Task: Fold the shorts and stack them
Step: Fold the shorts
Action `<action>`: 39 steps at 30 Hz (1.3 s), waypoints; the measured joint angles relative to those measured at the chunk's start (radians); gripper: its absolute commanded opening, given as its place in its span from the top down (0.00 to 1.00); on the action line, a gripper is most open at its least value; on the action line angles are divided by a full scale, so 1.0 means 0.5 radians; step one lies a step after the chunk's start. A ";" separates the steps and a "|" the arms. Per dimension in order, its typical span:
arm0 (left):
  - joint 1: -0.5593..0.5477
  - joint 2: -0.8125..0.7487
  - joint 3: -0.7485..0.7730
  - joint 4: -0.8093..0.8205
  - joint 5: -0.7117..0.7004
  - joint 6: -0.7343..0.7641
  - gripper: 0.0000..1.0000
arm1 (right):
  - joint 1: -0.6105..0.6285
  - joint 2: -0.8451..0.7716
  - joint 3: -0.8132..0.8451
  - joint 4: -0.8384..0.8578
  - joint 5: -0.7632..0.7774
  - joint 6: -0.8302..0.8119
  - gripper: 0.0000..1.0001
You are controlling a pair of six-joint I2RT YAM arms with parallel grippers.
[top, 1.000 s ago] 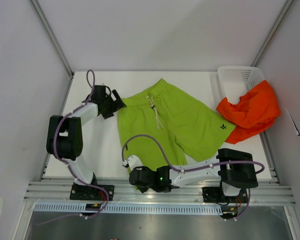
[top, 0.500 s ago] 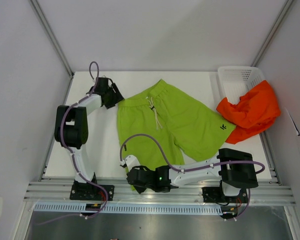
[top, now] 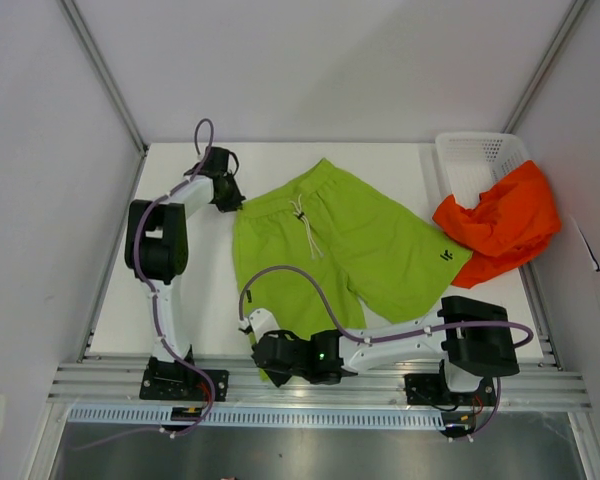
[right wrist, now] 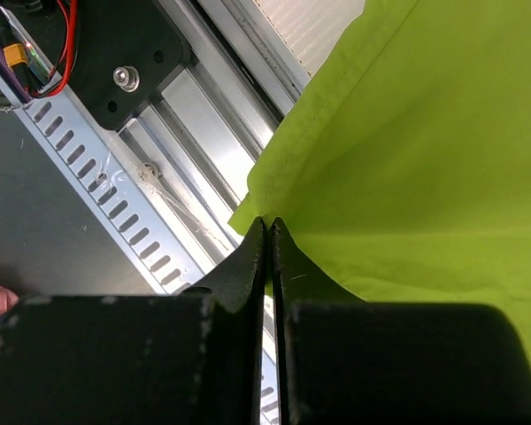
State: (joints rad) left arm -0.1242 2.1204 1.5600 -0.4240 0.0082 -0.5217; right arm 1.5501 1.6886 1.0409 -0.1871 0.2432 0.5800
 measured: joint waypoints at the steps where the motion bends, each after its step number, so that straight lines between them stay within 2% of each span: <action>1: 0.000 0.000 0.005 -0.017 -0.011 0.001 1.00 | 0.000 -0.008 0.000 -0.006 -0.001 0.001 1.00; 7: 0.047 -0.024 0.031 -0.151 0.013 0.012 1.00 | 0.005 -0.008 0.101 -0.075 -0.091 -0.019 1.00; 11: 0.170 -0.083 0.026 -0.278 0.037 0.018 1.00 | 0.056 0.076 0.304 -0.111 -0.180 -0.080 1.00; 18: 0.498 -0.401 -0.353 -0.313 -0.011 -0.117 1.00 | 0.181 0.110 0.536 -0.205 -0.258 -0.186 1.00; 22: 0.626 -0.437 -0.413 -0.381 -0.011 -0.258 1.00 | 0.149 0.047 0.525 -0.307 -0.278 -0.198 1.00; 28: 0.632 -0.449 -0.246 -0.634 -0.015 -0.375 1.00 | -0.137 -0.335 0.416 -0.465 -0.308 -0.221 1.00; 35: 0.599 -0.642 -0.177 -0.753 0.005 -0.537 1.00 | -0.587 -0.847 0.343 -0.625 -0.346 -0.278 1.00; 39: 0.518 -0.659 0.031 -0.840 0.004 -0.638 1.00 | -0.916 -1.020 0.321 -0.761 -0.423 -0.328 1.00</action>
State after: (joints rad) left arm 0.1349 1.7908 1.5753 -0.8440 0.0101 -0.8406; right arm 1.0920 1.1786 1.2015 -0.5674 0.0315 0.4160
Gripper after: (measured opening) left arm 0.022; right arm 0.009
